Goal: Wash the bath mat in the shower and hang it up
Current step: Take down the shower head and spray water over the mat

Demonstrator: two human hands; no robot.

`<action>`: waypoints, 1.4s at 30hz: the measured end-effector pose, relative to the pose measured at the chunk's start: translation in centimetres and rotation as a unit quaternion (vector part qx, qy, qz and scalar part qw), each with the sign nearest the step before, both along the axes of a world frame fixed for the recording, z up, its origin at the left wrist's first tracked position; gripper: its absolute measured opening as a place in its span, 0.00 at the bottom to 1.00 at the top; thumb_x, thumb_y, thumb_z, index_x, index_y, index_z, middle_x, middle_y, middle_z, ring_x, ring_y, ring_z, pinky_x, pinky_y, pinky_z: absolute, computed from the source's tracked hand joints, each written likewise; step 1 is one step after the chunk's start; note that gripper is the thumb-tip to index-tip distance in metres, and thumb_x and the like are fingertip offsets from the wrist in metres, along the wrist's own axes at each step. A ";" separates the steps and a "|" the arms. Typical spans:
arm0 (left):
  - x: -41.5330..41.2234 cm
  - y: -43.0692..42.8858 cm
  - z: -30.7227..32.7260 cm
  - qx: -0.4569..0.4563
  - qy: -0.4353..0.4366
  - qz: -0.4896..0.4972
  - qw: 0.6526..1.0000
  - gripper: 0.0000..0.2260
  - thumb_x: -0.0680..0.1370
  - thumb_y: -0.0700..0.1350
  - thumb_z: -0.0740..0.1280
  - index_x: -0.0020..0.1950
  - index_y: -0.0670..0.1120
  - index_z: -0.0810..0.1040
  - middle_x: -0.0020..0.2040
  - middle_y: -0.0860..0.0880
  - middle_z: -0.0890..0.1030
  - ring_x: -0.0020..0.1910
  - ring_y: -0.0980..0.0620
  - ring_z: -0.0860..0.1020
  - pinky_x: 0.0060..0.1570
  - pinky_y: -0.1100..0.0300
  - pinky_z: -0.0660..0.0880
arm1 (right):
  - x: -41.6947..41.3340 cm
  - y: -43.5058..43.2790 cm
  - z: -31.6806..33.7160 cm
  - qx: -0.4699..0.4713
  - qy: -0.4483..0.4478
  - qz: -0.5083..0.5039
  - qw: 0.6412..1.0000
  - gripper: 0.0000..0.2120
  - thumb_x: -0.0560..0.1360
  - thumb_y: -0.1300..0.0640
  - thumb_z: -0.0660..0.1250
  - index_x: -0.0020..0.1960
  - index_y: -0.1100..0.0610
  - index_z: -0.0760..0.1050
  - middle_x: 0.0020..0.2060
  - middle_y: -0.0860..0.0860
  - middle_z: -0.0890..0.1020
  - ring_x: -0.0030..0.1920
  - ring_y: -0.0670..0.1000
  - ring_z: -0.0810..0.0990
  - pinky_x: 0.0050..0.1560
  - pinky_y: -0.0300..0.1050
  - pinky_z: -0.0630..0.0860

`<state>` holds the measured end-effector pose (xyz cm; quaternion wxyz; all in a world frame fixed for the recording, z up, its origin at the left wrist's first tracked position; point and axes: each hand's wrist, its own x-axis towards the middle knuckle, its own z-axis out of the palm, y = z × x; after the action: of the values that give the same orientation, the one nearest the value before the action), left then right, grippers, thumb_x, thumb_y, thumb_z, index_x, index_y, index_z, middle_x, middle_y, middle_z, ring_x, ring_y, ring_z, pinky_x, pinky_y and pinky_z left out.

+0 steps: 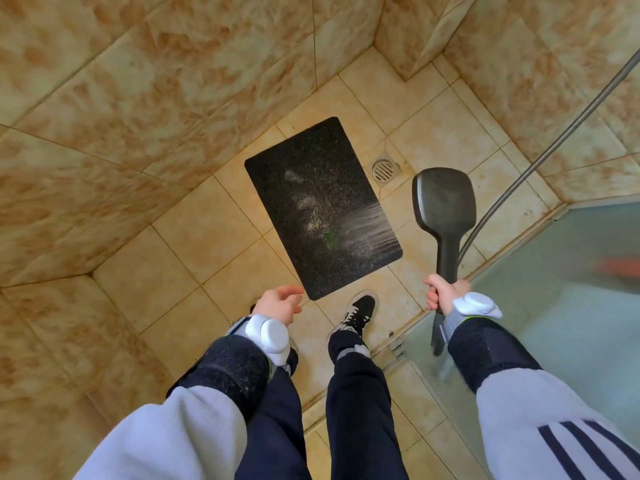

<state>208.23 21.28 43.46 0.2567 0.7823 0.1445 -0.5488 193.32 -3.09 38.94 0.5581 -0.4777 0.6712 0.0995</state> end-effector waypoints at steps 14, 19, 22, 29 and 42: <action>0.3 0.8 1.0 -0.017 0.002 0.026 1.000 0.13 0.80 0.39 0.55 0.57 0.44 0.79 0.52 0.44 0.80 0.54 0.48 0.79 0.57 0.54 0.75 | 1.9 2.0 0.5 0.016 -0.013 0.041 0.999 0.18 0.74 0.66 0.63 0.29 0.56 0.61 0.12 0.48 0.63 0.13 0.45 0.61 0.27 0.40 0.62; 0.7 1.6 1.3 -0.021 -0.002 0.045 0.999 0.12 0.80 0.38 0.55 0.51 0.47 0.78 0.51 0.45 0.80 0.51 0.49 0.79 0.56 0.55 0.75 | 3.3 2.9 0.7 0.017 -0.027 0.053 0.998 0.17 0.73 0.67 0.63 0.30 0.56 0.61 0.12 0.48 0.63 0.13 0.44 0.60 0.28 0.41 0.61; 0.9 2.1 1.4 -0.024 -0.003 0.054 0.998 0.13 0.80 0.38 0.55 0.51 0.47 0.78 0.50 0.46 0.79 0.49 0.49 0.79 0.49 0.59 0.75 | 4.2 3.3 0.5 0.022 -0.033 0.058 0.998 0.16 0.73 0.66 0.64 0.31 0.56 0.62 0.13 0.48 0.64 0.15 0.45 0.61 0.27 0.42 0.61; 1.8 2.9 1.6 -0.037 -0.002 0.079 0.996 0.14 0.81 0.37 0.55 0.57 0.41 0.79 0.48 0.45 0.78 0.46 0.48 0.77 0.39 0.64 0.71 | 6.9 4.1 1.1 0.002 -0.060 0.060 0.996 0.19 0.73 0.67 0.64 0.29 0.56 0.61 0.14 0.49 0.63 0.19 0.49 0.60 0.28 0.41 0.61; 4.0 4.4 2.2 -0.043 -0.008 0.108 0.993 0.13 0.81 0.38 0.54 0.56 0.42 0.78 0.48 0.44 0.78 0.47 0.48 0.78 0.39 0.64 0.70 | 11.6 3.0 1.4 0.021 -0.078 0.060 0.995 0.15 0.69 0.60 0.66 0.31 0.56 0.61 0.14 0.49 0.65 0.15 0.45 0.62 0.29 0.42 0.63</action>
<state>212.26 25.69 45.67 0.3487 0.7550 0.2023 -0.5172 204.88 -0.11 40.34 0.6118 -0.5112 0.5937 0.1095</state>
